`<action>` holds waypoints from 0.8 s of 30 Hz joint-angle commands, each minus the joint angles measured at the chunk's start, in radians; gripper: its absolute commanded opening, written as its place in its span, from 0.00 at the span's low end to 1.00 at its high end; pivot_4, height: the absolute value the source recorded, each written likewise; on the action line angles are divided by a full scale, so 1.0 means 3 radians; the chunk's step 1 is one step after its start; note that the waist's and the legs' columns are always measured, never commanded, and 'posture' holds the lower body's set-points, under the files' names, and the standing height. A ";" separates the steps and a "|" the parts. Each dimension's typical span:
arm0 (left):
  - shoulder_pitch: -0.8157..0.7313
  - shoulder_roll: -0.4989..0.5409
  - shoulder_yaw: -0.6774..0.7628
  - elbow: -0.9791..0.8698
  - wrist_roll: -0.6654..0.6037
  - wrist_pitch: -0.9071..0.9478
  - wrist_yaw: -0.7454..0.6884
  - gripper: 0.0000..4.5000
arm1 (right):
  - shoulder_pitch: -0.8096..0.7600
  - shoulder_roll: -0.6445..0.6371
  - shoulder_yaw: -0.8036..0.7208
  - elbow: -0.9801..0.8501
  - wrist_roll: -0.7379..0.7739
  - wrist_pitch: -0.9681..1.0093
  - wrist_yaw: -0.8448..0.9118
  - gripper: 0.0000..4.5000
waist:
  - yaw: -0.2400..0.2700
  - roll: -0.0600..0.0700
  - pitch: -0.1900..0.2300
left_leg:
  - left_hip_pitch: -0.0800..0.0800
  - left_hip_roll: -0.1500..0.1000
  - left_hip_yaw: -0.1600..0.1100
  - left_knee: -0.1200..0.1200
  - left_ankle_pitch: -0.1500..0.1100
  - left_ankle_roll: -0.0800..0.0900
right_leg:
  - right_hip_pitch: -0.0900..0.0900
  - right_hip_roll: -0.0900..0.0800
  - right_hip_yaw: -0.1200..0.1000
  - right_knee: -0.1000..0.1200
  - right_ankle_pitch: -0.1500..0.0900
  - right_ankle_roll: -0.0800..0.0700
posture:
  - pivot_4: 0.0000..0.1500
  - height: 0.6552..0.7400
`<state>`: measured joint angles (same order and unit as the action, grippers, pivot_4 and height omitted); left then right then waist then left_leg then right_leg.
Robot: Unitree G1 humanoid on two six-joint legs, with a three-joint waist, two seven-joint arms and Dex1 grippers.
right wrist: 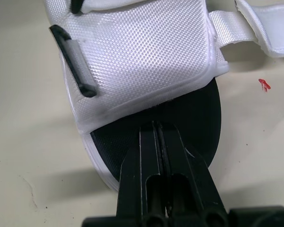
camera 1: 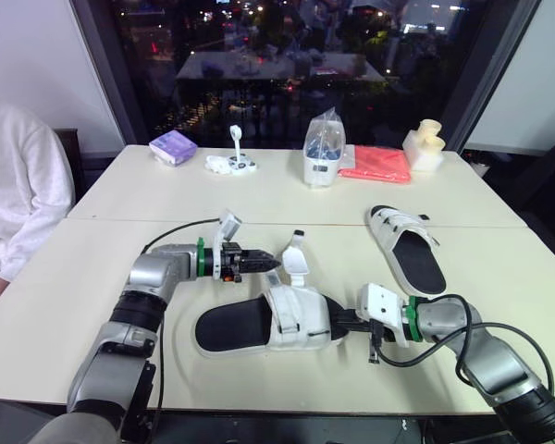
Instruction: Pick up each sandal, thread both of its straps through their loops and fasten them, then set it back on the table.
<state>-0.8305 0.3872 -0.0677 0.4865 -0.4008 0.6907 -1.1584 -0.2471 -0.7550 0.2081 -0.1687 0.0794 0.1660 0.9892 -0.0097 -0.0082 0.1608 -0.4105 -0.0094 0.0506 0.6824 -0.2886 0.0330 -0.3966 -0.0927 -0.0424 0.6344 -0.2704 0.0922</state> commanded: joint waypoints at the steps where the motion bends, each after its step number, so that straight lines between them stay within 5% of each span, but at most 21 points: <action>1: -0.0006 -0.0029 0.0090 -0.0191 -0.0124 0.0066 0.0001 0.02 | 0.0024 -0.0030 0.0000 0.0002 -0.0061 0.0009 0.0005 0.00 | 0.0000 0.0000 0.0000 | 0.0000 0.0000 0.0000 0.0000 0.0001 -0.0001 | 0.0000 0.0000 0.0000 0.0000 0.0000 0.0000 | 1.00 1.00; 13: -0.0033 -0.0006 0.0296 -0.1249 -0.1160 0.1087 -0.0236 0.02 | 0.0033 -0.0041 0.0010 -0.0020 -0.0053 0.0023 0.0021 0.00 | -0.0002 0.0000 0.0000 | 0.0000 0.0000 -0.0001 0.0000 0.0004 -0.0007 | 0.0001 -0.0002 0.0000 0.0000 0.0000 0.0000 | 1.00 1.00; 24: -0.0095 -0.0117 0.0192 -0.0647 -0.0765 0.0438 -0.0063 0.02 | 0.0045 -0.0027 0.0020 -0.0040 -0.0066 0.0035 0.0014 0.00 | 0.0005 0.0000 0.0000 | 0.0003 0.0000 -0.0001 0.0000 0.0006 -0.0010 | 0.0003 -0.0002 0.0000 -0.0001 0.0000 -0.0001 | 1.00 1.00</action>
<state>-0.8289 0.3596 -0.0181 0.2689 -0.6461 0.8737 -1.1828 -0.2432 -0.7612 0.2084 -0.1731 0.0714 0.1680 0.9905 -0.0081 -0.0081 0.1608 -0.4096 -0.0094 0.0504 0.6825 -0.2870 0.0301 -0.3956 -0.0932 -0.0423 0.6340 -0.2705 0.0920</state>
